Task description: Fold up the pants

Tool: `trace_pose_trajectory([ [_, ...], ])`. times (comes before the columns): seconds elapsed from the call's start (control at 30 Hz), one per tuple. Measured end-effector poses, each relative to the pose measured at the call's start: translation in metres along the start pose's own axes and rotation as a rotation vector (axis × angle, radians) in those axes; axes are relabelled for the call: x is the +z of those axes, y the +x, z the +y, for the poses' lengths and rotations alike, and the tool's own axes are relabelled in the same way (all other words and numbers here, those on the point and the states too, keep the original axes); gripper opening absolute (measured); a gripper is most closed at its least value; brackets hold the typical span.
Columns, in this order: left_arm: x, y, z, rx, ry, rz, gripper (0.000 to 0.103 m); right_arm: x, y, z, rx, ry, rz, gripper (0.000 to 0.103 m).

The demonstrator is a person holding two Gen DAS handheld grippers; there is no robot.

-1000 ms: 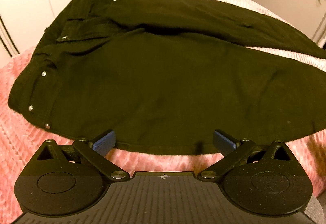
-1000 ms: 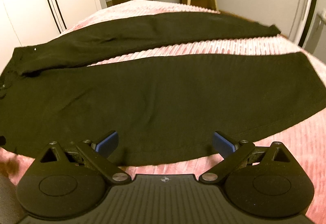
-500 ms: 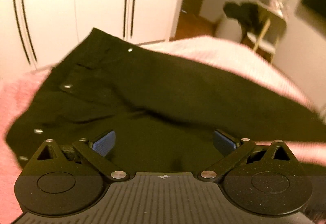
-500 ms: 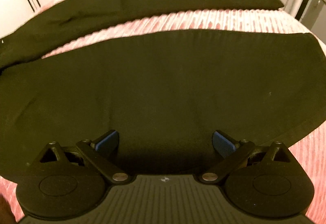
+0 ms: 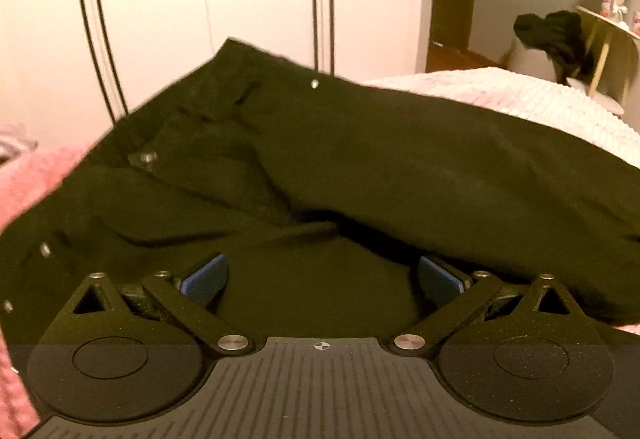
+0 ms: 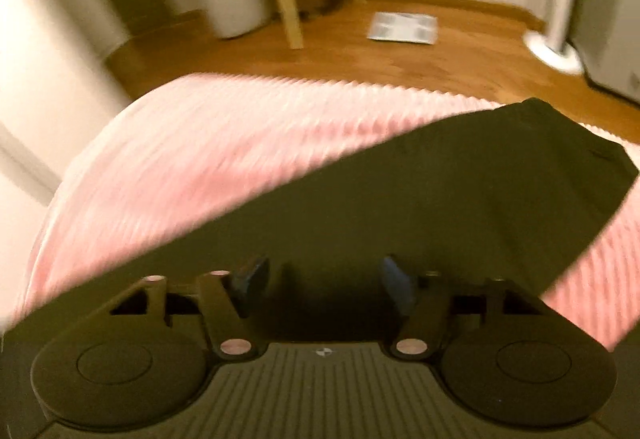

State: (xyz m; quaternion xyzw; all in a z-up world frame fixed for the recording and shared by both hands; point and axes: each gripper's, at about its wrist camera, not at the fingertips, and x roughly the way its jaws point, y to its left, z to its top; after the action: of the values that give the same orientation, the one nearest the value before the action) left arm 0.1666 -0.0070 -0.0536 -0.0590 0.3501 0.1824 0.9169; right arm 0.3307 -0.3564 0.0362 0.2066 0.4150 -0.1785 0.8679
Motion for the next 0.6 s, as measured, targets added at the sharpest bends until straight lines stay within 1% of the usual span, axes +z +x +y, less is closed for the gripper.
trace_pose_trajectory([
  [0.03, 0.002, 0.007, -0.003, -0.001, -0.003, -0.002, 0.103, 0.012, 0.013, 0.003, -0.028, 0.046, -0.012, 0.061],
  [0.1, -0.007, 0.006, -0.007, 0.013, 0.02, -0.057, 0.103, 0.029, 0.033, 0.007, -0.097, 0.098, -0.026, 0.061],
  [0.17, -0.017, 0.005, -0.01, 0.02, 0.046, -0.115, 0.103, 0.041, 0.053, 0.003, -0.134, 0.141, -0.017, 0.061],
  [0.2, -0.019, 0.007, -0.011, 0.022, 0.055, -0.134, 0.103, 0.046, 0.061, 0.001, -0.139, 0.161, -0.009, 0.061],
  [0.3, -0.018, 0.009, -0.009, 0.012, 0.039, -0.132, 0.103, 0.05, 0.07, -0.002, -0.165, 0.186, -0.03, 0.061],
  [0.37, -0.017, 0.009, -0.009, 0.004, 0.029, -0.131, 0.103, 0.052, 0.073, -0.004, -0.187, 0.196, -0.03, 0.054],
  [0.43, -0.02, 0.006, -0.008, 0.005, 0.029, -0.131, 0.103, 0.053, 0.079, -0.01, -0.195, 0.219, -0.014, 0.052],
  [0.47, -0.02, 0.006, -0.008, 0.004, 0.028, -0.13, 0.103, 0.053, 0.079, -0.011, -0.2, 0.225, -0.018, 0.045],
  [0.53, -0.02, 0.009, -0.006, -0.001, 0.023, -0.126, 0.103, 0.051, 0.078, -0.01, -0.225, 0.207, -0.028, 0.036],
  [0.57, -0.02, 0.009, -0.005, -0.007, 0.016, -0.123, 0.103, 0.049, 0.077, -0.01, -0.225, 0.196, -0.039, 0.021],
  [0.6, -0.021, 0.008, -0.004, -0.01, 0.01, -0.122, 0.103, 0.047, 0.073, -0.013, -0.206, 0.193, -0.056, 0.014],
])
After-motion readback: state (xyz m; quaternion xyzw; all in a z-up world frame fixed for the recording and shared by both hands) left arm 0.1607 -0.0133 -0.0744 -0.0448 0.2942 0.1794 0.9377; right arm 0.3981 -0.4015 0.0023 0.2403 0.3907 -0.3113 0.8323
